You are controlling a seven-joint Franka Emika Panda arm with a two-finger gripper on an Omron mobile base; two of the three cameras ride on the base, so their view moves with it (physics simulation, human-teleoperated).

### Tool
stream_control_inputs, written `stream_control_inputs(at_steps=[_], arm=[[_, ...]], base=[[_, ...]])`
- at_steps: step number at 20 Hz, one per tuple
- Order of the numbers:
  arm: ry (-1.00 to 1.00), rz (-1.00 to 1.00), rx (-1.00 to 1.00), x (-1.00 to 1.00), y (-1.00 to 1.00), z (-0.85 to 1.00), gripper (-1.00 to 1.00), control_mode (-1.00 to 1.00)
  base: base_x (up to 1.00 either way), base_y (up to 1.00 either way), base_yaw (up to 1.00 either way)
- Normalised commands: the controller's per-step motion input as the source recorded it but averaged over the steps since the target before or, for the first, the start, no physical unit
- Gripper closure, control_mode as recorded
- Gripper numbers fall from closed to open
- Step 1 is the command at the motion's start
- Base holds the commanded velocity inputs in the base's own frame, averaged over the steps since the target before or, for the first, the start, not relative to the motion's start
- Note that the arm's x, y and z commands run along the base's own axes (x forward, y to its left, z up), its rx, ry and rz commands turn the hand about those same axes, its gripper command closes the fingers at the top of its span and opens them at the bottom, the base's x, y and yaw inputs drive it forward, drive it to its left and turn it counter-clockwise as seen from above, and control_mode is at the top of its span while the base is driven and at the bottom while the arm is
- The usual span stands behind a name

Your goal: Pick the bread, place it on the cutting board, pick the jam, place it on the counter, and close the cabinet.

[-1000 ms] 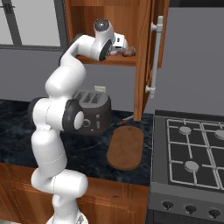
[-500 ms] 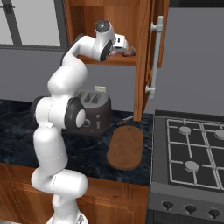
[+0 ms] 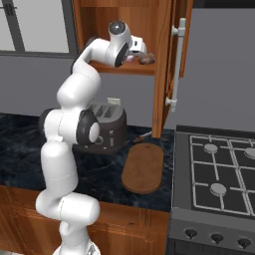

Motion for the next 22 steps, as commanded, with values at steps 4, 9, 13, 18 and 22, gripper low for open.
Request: stream_control_inputs(at_steps=[4,9,13,18,22], arm=[[0.00,0.00,0.00,0.08,0.00,0.00,1.00,-1.00],[0.00,0.00,0.00,0.00,0.00,0.00,1.00,-1.00],[0.00,0.00,0.00,0.00,0.00,0.00,1.00,-1.00],[0.00,0.00,0.00,-0.04,0.00,0.00,1.00,-1.00],[0.00,0.00,0.00,-0.17,-0.01,0.00,1.00,-1.00]], base=[[0.00,0.00,0.00],[0.00,0.00,0.00],[0.00,0.00,0.00],[0.00,0.00,0.00],[0.00,0.00,0.00]])
